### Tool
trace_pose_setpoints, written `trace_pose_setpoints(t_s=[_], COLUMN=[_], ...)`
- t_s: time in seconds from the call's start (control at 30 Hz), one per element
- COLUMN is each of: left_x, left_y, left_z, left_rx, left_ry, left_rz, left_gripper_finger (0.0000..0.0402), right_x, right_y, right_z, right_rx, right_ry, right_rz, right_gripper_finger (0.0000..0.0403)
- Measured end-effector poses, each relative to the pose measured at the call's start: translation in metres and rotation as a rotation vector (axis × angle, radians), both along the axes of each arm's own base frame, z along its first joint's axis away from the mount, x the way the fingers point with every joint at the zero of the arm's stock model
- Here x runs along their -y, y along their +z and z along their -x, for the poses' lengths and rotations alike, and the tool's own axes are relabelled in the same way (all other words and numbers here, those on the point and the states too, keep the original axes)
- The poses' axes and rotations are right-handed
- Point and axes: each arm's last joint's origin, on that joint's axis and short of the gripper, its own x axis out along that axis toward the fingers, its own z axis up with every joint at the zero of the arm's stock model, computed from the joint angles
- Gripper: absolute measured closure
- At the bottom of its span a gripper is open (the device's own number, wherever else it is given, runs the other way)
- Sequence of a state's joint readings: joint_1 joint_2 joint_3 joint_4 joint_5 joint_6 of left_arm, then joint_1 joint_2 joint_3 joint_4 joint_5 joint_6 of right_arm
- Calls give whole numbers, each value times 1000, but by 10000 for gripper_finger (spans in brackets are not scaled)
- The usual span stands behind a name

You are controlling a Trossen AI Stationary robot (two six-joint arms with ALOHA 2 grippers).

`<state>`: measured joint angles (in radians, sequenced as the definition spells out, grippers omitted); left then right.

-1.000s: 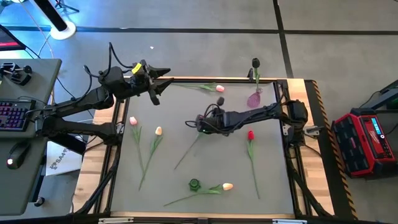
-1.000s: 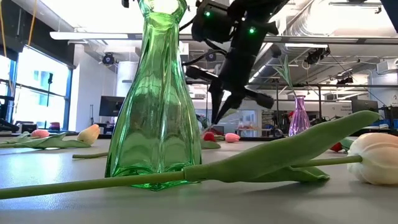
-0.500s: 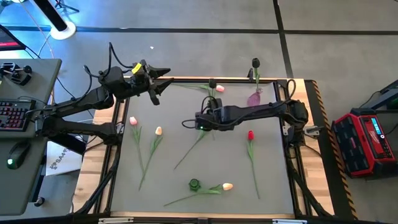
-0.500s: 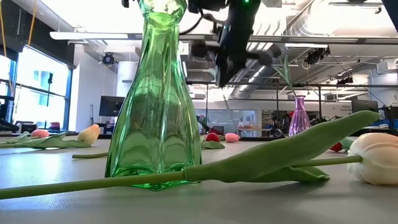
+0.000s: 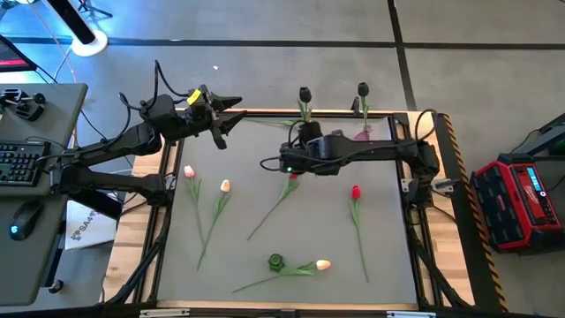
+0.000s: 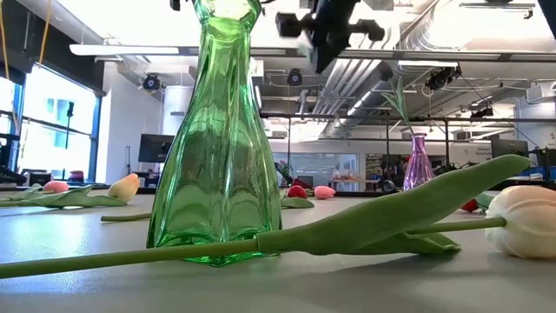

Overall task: Sort flowers into vase by color
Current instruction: Put the black flower into the violet vase

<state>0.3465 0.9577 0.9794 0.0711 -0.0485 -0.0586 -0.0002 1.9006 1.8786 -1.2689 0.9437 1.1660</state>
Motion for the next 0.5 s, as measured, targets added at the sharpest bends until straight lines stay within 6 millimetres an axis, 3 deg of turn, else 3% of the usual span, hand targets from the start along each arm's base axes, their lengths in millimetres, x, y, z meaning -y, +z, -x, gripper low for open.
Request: trace_pose_setpoints(t_s=[0.23,0.5], left_x=[0,0], left_y=[0,0], left_z=[0,0], left_rx=[0,0], left_ry=[0,0], left_rz=[0,0], left_gripper_finger=[196,196], right_x=[1,-8], right_y=[39,69], right_z=[39,82], right_rx=[-3,24], right_ry=[-27,-72], right_rz=[92,192], right_gripper_finger=[403,403])
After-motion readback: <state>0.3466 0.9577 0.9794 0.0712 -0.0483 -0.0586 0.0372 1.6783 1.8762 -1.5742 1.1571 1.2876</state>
